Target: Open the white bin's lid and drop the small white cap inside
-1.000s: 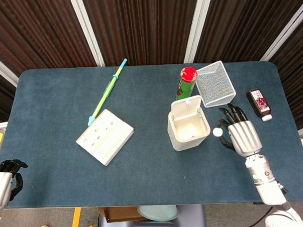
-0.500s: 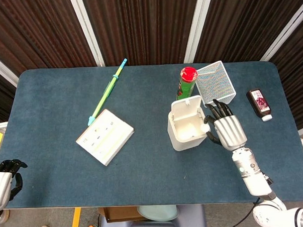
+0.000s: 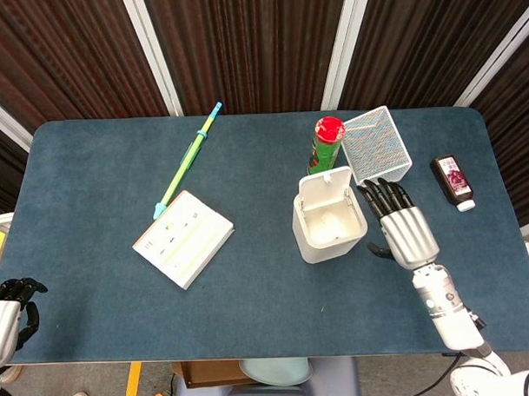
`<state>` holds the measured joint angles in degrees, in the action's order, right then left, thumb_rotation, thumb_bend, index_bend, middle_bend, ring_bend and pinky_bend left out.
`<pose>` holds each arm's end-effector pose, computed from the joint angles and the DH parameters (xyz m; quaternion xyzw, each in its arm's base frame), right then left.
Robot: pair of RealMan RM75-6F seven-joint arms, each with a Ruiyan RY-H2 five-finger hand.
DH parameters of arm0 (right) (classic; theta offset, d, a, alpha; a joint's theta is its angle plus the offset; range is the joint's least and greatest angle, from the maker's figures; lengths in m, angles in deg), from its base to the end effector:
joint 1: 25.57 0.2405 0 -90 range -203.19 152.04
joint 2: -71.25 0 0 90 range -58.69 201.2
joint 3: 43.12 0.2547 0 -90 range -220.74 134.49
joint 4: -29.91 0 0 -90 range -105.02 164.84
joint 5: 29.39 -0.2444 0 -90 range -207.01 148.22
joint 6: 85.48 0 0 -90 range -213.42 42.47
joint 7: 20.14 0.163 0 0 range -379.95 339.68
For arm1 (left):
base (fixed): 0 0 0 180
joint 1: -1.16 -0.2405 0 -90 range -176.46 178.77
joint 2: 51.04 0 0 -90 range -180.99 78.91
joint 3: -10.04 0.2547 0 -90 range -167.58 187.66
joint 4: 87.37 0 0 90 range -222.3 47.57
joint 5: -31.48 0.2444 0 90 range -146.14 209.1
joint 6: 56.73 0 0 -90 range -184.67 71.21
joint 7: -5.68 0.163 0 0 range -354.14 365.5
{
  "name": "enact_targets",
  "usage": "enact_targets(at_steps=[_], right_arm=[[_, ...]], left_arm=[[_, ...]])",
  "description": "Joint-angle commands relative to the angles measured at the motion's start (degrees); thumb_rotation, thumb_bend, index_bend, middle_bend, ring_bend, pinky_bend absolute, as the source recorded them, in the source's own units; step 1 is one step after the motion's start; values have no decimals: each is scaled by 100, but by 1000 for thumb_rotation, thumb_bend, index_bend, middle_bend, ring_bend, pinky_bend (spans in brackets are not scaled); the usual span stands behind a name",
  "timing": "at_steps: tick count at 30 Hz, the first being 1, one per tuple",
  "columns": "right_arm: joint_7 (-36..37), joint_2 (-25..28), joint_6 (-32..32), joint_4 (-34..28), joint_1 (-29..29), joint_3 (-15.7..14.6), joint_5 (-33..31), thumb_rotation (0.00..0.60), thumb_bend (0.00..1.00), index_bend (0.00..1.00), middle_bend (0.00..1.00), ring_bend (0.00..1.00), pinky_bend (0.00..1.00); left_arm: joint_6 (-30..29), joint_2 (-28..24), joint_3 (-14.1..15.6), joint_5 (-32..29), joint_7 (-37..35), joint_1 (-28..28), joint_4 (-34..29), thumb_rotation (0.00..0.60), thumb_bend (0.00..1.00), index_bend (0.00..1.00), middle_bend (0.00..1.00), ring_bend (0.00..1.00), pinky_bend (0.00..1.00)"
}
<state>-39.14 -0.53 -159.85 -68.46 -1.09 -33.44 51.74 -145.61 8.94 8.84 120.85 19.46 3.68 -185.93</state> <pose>-0.1947 -0.3100 0.0689 0.6772 -0.2890 0.4299 0.5225 -0.3034 0.1816 0.1412 -0.6325 -0.3129 -0.3375 0.6230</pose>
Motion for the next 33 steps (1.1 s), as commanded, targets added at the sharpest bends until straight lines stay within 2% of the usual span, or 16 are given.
enact_targets(at_steps=[1, 6, 9, 13, 20, 25, 33], right_arm=[[-400, 320, -366, -315, -373, -231, 11, 600, 195, 219, 157, 21, 218], [-582, 806, -909, -661, -994, -602, 46, 600, 197, 243, 156, 21, 171], [-524, 949, -1106, -540, -1281, -798, 102, 600, 204, 247, 156, 21, 166], [-409, 918, -1164, -49, -1487, -985, 236, 600, 209, 221, 143, 11, 148], [327, 444, -1201, 971, -1640, -919, 215, 600, 216, 203, 137, 8, 140], [379, 523, -921, 939, -1615, -897, 78, 600, 216, 178, 129, 8, 134], [373, 581, -982, 819, -1690, -881, 188, 600, 215, 178, 129, 7, 134]], left_arm=[[-18, -4, -3, 1, 0, -8, -8, 600, 730, 423, 357, 293, 520], [-42, -2, -5, 5, 36, -19, -22, 600, 729, 423, 357, 293, 520], [-24, 2, -4, -16, 62, -18, -24, 600, 730, 423, 357, 293, 521], [8, 22, -20, -70, 126, -8, -17, 600, 730, 423, 357, 293, 521], [84, 57, -67, -256, 171, 5, 29, 600, 730, 423, 357, 293, 522], [158, 86, -107, -412, 204, 24, 53, 600, 729, 423, 357, 293, 524], [214, 114, -73, -399, 270, 49, 53, 600, 730, 423, 357, 293, 524]])
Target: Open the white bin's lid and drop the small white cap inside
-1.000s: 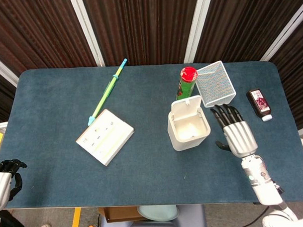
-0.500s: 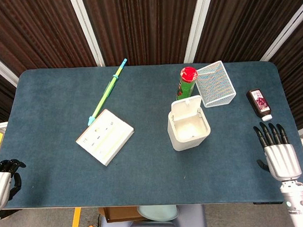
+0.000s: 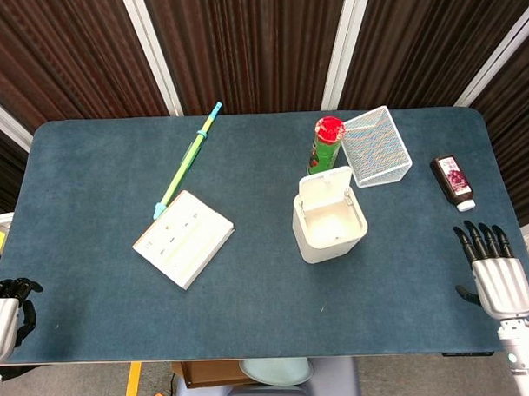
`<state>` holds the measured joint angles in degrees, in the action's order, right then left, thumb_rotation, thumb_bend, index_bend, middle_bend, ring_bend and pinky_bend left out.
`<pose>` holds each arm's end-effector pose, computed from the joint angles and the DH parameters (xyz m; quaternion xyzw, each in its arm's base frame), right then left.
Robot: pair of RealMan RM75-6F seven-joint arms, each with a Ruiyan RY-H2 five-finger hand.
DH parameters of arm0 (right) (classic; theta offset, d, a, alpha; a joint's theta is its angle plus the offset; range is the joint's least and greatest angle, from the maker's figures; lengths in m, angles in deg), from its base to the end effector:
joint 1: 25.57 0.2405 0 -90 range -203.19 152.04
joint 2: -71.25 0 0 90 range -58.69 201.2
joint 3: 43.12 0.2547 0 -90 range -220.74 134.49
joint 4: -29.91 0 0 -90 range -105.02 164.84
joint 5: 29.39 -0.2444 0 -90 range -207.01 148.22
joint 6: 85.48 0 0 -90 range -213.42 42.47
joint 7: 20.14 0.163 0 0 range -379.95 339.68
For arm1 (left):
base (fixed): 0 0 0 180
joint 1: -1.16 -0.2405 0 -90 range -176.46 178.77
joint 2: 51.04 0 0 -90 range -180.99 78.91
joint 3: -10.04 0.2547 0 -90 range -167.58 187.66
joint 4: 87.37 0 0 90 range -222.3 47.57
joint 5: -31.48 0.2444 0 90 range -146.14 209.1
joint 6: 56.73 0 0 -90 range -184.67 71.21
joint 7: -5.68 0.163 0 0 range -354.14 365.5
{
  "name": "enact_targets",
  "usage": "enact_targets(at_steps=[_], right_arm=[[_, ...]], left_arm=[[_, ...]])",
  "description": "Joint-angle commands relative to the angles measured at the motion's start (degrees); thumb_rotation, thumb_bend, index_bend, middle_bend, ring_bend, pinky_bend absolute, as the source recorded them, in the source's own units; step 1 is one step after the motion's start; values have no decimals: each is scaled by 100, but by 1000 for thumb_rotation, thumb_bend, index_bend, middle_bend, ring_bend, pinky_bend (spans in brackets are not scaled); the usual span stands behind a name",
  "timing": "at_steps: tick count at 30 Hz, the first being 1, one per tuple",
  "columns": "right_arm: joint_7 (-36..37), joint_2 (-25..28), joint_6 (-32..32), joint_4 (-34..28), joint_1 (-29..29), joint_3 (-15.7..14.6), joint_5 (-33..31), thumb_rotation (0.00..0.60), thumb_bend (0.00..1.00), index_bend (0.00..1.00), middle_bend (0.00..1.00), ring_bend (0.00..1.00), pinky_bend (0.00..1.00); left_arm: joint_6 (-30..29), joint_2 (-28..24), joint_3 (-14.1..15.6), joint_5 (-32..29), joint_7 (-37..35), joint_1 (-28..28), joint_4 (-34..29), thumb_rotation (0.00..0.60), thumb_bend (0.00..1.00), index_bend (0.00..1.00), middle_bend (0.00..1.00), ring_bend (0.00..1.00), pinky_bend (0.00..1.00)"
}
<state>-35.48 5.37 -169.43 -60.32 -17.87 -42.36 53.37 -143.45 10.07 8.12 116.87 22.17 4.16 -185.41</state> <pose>-0.3310 -0.2105 0.1157 0.6459 -0.3157 0.2938 0.6300 -0.3135 0.1873 0.1360 -0.6275 -0.3226 -0.3069 0.6387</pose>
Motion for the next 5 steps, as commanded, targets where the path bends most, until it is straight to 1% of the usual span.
enact_targets(at_steps=[1, 5], right_arm=[[11, -19, -48, 16, -26, 15, 52, 600, 215, 178, 129, 7, 134], [90, -24, -34, 16, -46, 19, 95, 600, 215, 178, 129, 7, 135]], left_arm=[[-7, 3, -3, -4, -5, 0, 7, 600, 730, 423, 357, 293, 524], [-19, 3, -20, -36, -52, -5, 10, 600, 730, 422, 357, 293, 523]])
